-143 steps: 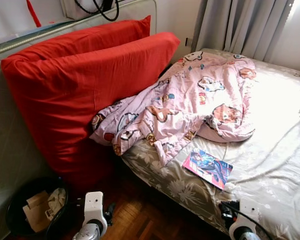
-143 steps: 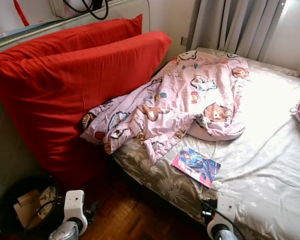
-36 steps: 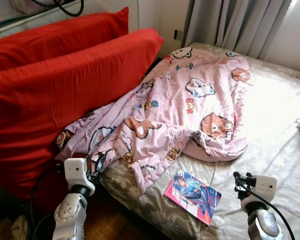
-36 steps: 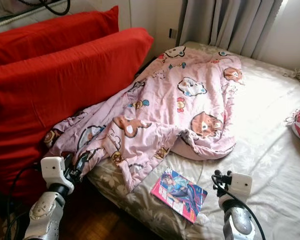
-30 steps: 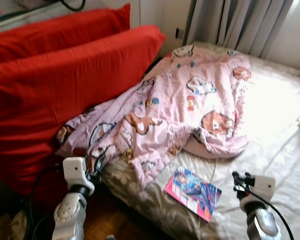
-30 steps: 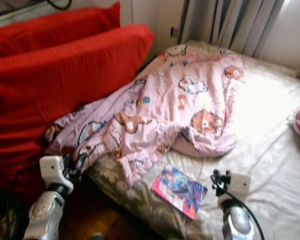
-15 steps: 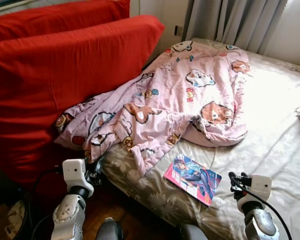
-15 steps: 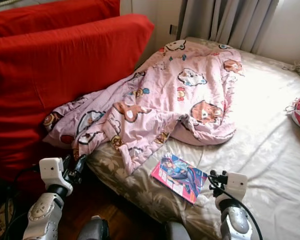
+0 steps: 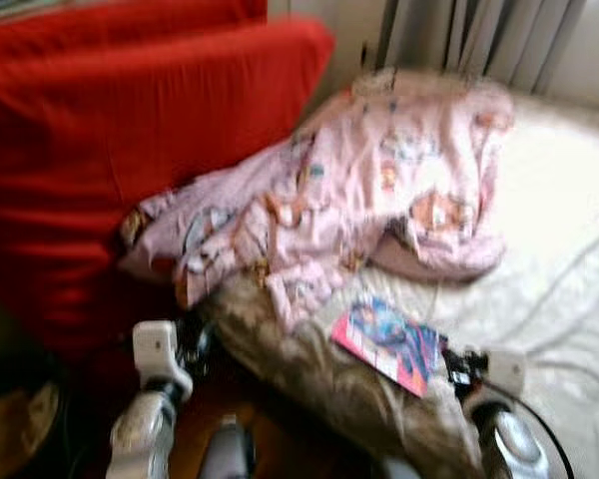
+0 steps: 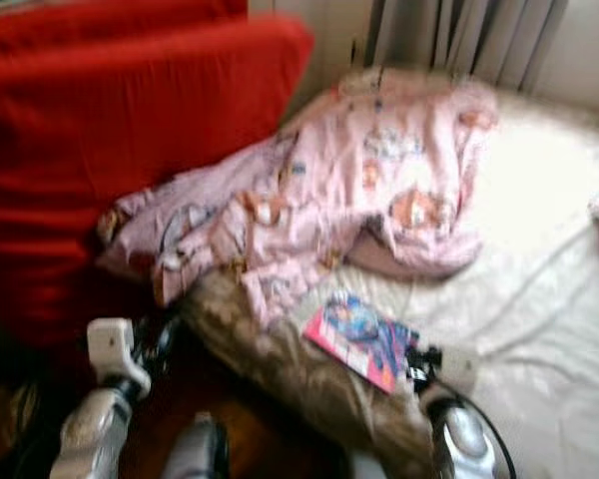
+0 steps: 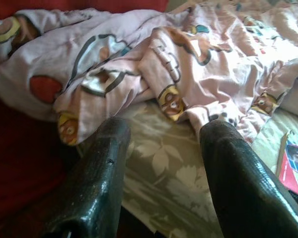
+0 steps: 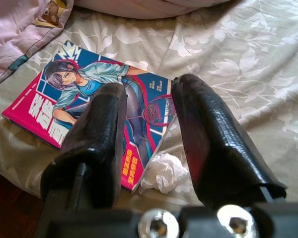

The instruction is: Clean up the room

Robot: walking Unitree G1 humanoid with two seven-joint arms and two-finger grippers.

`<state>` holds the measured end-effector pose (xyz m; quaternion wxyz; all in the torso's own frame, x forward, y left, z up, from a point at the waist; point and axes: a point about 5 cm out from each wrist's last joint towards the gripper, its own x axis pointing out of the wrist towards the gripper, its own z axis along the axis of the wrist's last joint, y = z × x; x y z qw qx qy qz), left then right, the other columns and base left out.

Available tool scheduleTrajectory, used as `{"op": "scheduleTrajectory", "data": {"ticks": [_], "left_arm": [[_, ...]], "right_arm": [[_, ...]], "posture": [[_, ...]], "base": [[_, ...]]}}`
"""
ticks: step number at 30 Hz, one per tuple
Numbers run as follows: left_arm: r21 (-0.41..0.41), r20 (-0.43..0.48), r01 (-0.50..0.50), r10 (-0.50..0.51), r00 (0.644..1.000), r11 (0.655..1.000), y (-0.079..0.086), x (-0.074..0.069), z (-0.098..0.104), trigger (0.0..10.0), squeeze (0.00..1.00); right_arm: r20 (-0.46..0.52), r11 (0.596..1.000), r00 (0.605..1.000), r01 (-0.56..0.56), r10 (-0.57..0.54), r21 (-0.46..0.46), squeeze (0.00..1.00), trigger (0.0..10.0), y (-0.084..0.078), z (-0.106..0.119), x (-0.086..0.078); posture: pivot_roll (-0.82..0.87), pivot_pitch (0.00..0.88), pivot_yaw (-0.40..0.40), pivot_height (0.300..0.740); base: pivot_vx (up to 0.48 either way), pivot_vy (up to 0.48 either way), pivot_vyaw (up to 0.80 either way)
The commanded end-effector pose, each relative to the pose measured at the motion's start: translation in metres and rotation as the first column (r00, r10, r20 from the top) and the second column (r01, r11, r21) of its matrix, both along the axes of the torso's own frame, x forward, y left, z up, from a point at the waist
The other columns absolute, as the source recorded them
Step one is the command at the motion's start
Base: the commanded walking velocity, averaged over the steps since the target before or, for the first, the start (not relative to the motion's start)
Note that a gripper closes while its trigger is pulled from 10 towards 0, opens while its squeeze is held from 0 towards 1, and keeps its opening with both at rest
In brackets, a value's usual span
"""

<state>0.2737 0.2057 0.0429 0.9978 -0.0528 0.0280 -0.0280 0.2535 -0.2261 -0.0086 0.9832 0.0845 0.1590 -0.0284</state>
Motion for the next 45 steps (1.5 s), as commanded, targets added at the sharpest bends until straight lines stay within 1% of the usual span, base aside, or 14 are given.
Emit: {"op": "scheduleTrajectory", "data": {"ticks": [1,9,10,17,23,31,34,37,39,41,42,43,45], "left_arm": [[0.004,-0.005,0.015,-0.015,1.000,1.000,0.001,0.002,0.003,10.0,0.00],[0.013,-0.011,0.009,-0.009,1.000,1.000,0.004,0.004,0.003,10.0,0.00],[0.013,-0.010,0.011,-0.011,1.000,1.000,0.004,0.003,0.003,10.0,0.00],[0.008,-0.012,0.020,-0.020,1.000,1.000,0.002,0.002,0.004,10.0,0.00],[0.010,-0.008,0.024,-0.024,1.000,1.000,0.001,0.004,0.006,10.0,0.00],[0.016,-0.009,0.034,-0.034,0.999,0.999,0.002,0.004,0.009,10.0,0.00],[0.027,-0.011,0.033,-0.032,0.999,0.999,0.003,0.004,0.010,10.0,0.00],[0.032,-0.011,0.037,-0.036,0.999,0.999,0.005,0.003,0.011,10.0,0.00],[0.035,-0.012,0.036,-0.035,0.999,0.999,0.007,0.003,0.012,10.0,0.00],[0.038,-0.012,0.037,-0.037,0.999,0.999,0.008,0.003,0.014,10.0,0.00],[0.041,-0.012,0.039,-0.038,0.999,0.998,0.008,0.003,0.014,10.0,0.00],[0.043,-0.010,0.040,-0.040,0.999,0.998,0.008,0.002,0.016,10.0,0.00],[0.044,-0.006,0.040,-0.040,0.999,0.998,0.009,0.002,0.018,10.0,0.00]], "right_arm": [[-0.032,1.000,0.999,-0.011,0.012,0.017,0.00,10.0,0.003,-0.005,-0.003],[-0.041,1.000,0.999,-0.010,0.011,0.022,0.00,10.0,0.006,-0.005,0.001],[-0.042,0.999,0.999,0.008,-0.006,0.031,0.00,10.0,0.005,-0.005,0.001],[-0.062,0.999,0.998,0.026,-0.024,0.033,0.00,10.0,0.007,-0.008,0.000],[-0.126,0.995,0.987,0.094,-0.097,-0.027,0.00,10.0,0.001,-0.014,-0.005],[-0.120,0.993,0.986,0.111,-0.113,-0.028,0.00,10.0,0.003,-0.011,0.002],[-0.148,0.991,0.980,0.123,-0.131,-0.061,0.00,10.0,0.000,-0.012,0.002],[-0.180,0.982,0.966,0.170,-0.183,-0.088,0.00,10.0,-0.009,-0.013,0.001],[-0.204,0.977,0.957,0.195,-0.208,-0.084,0.00,10.0,-0.014,-0.013,0.000],[-0.224,0.980,0.954,0.188,-0.197,-0.060,0.00,10.0,-0.013,-0.015,0.000],[-0.236,0.983,0.954,0.176,-0.184,-0.056,1.00,10.0,-0.012,-0.016,0.000],[-0.253,0.987,0.954,0.154,-0.161,-0.049,1.00,10.0,-0.011,-0.017,0.001],[-0.249,0.989,0.957,0.146,-0.148,-0.026,1.00,10.0,-0.009,-0.016,0.002]], "posture": [[0.02,0.104,-0.018,0.641],[0.03,0.142,-0.016,0.641],[0.03,0.147,-0.013,0.641],[0.03,0.168,-0.010,0.641],[0.05,0.187,-0.008,0.641],[0.06,0.216,0.004,0.641],[0.07,0.222,0.007,0.641],[0.08,0.236,0.013,0.641],[0.08,0.245,0.016,0.641],[0.08,0.252,0.017,0.641],[0.09,0.261,0.020,0.641],[0.10,0.275,0.026,0.641],[0.10,0.278,0.026,0.641]], "base": [[0.000,0.000,0.00],[0.000,0.000,0.00],[0.240,0.000,0.00],[0.246,0.000,0.00],[0.259,0.000,0.00],[0.283,0.000,0.00],[0.081,0.000,0.00],[0.000,0.000,0.00],[0.000,0.000,0.00],[0.000,0.000,0.00],[0.000,0.000,0.00],[0.000,0.000,0.00],[0.000,0.000,0.00]]}}
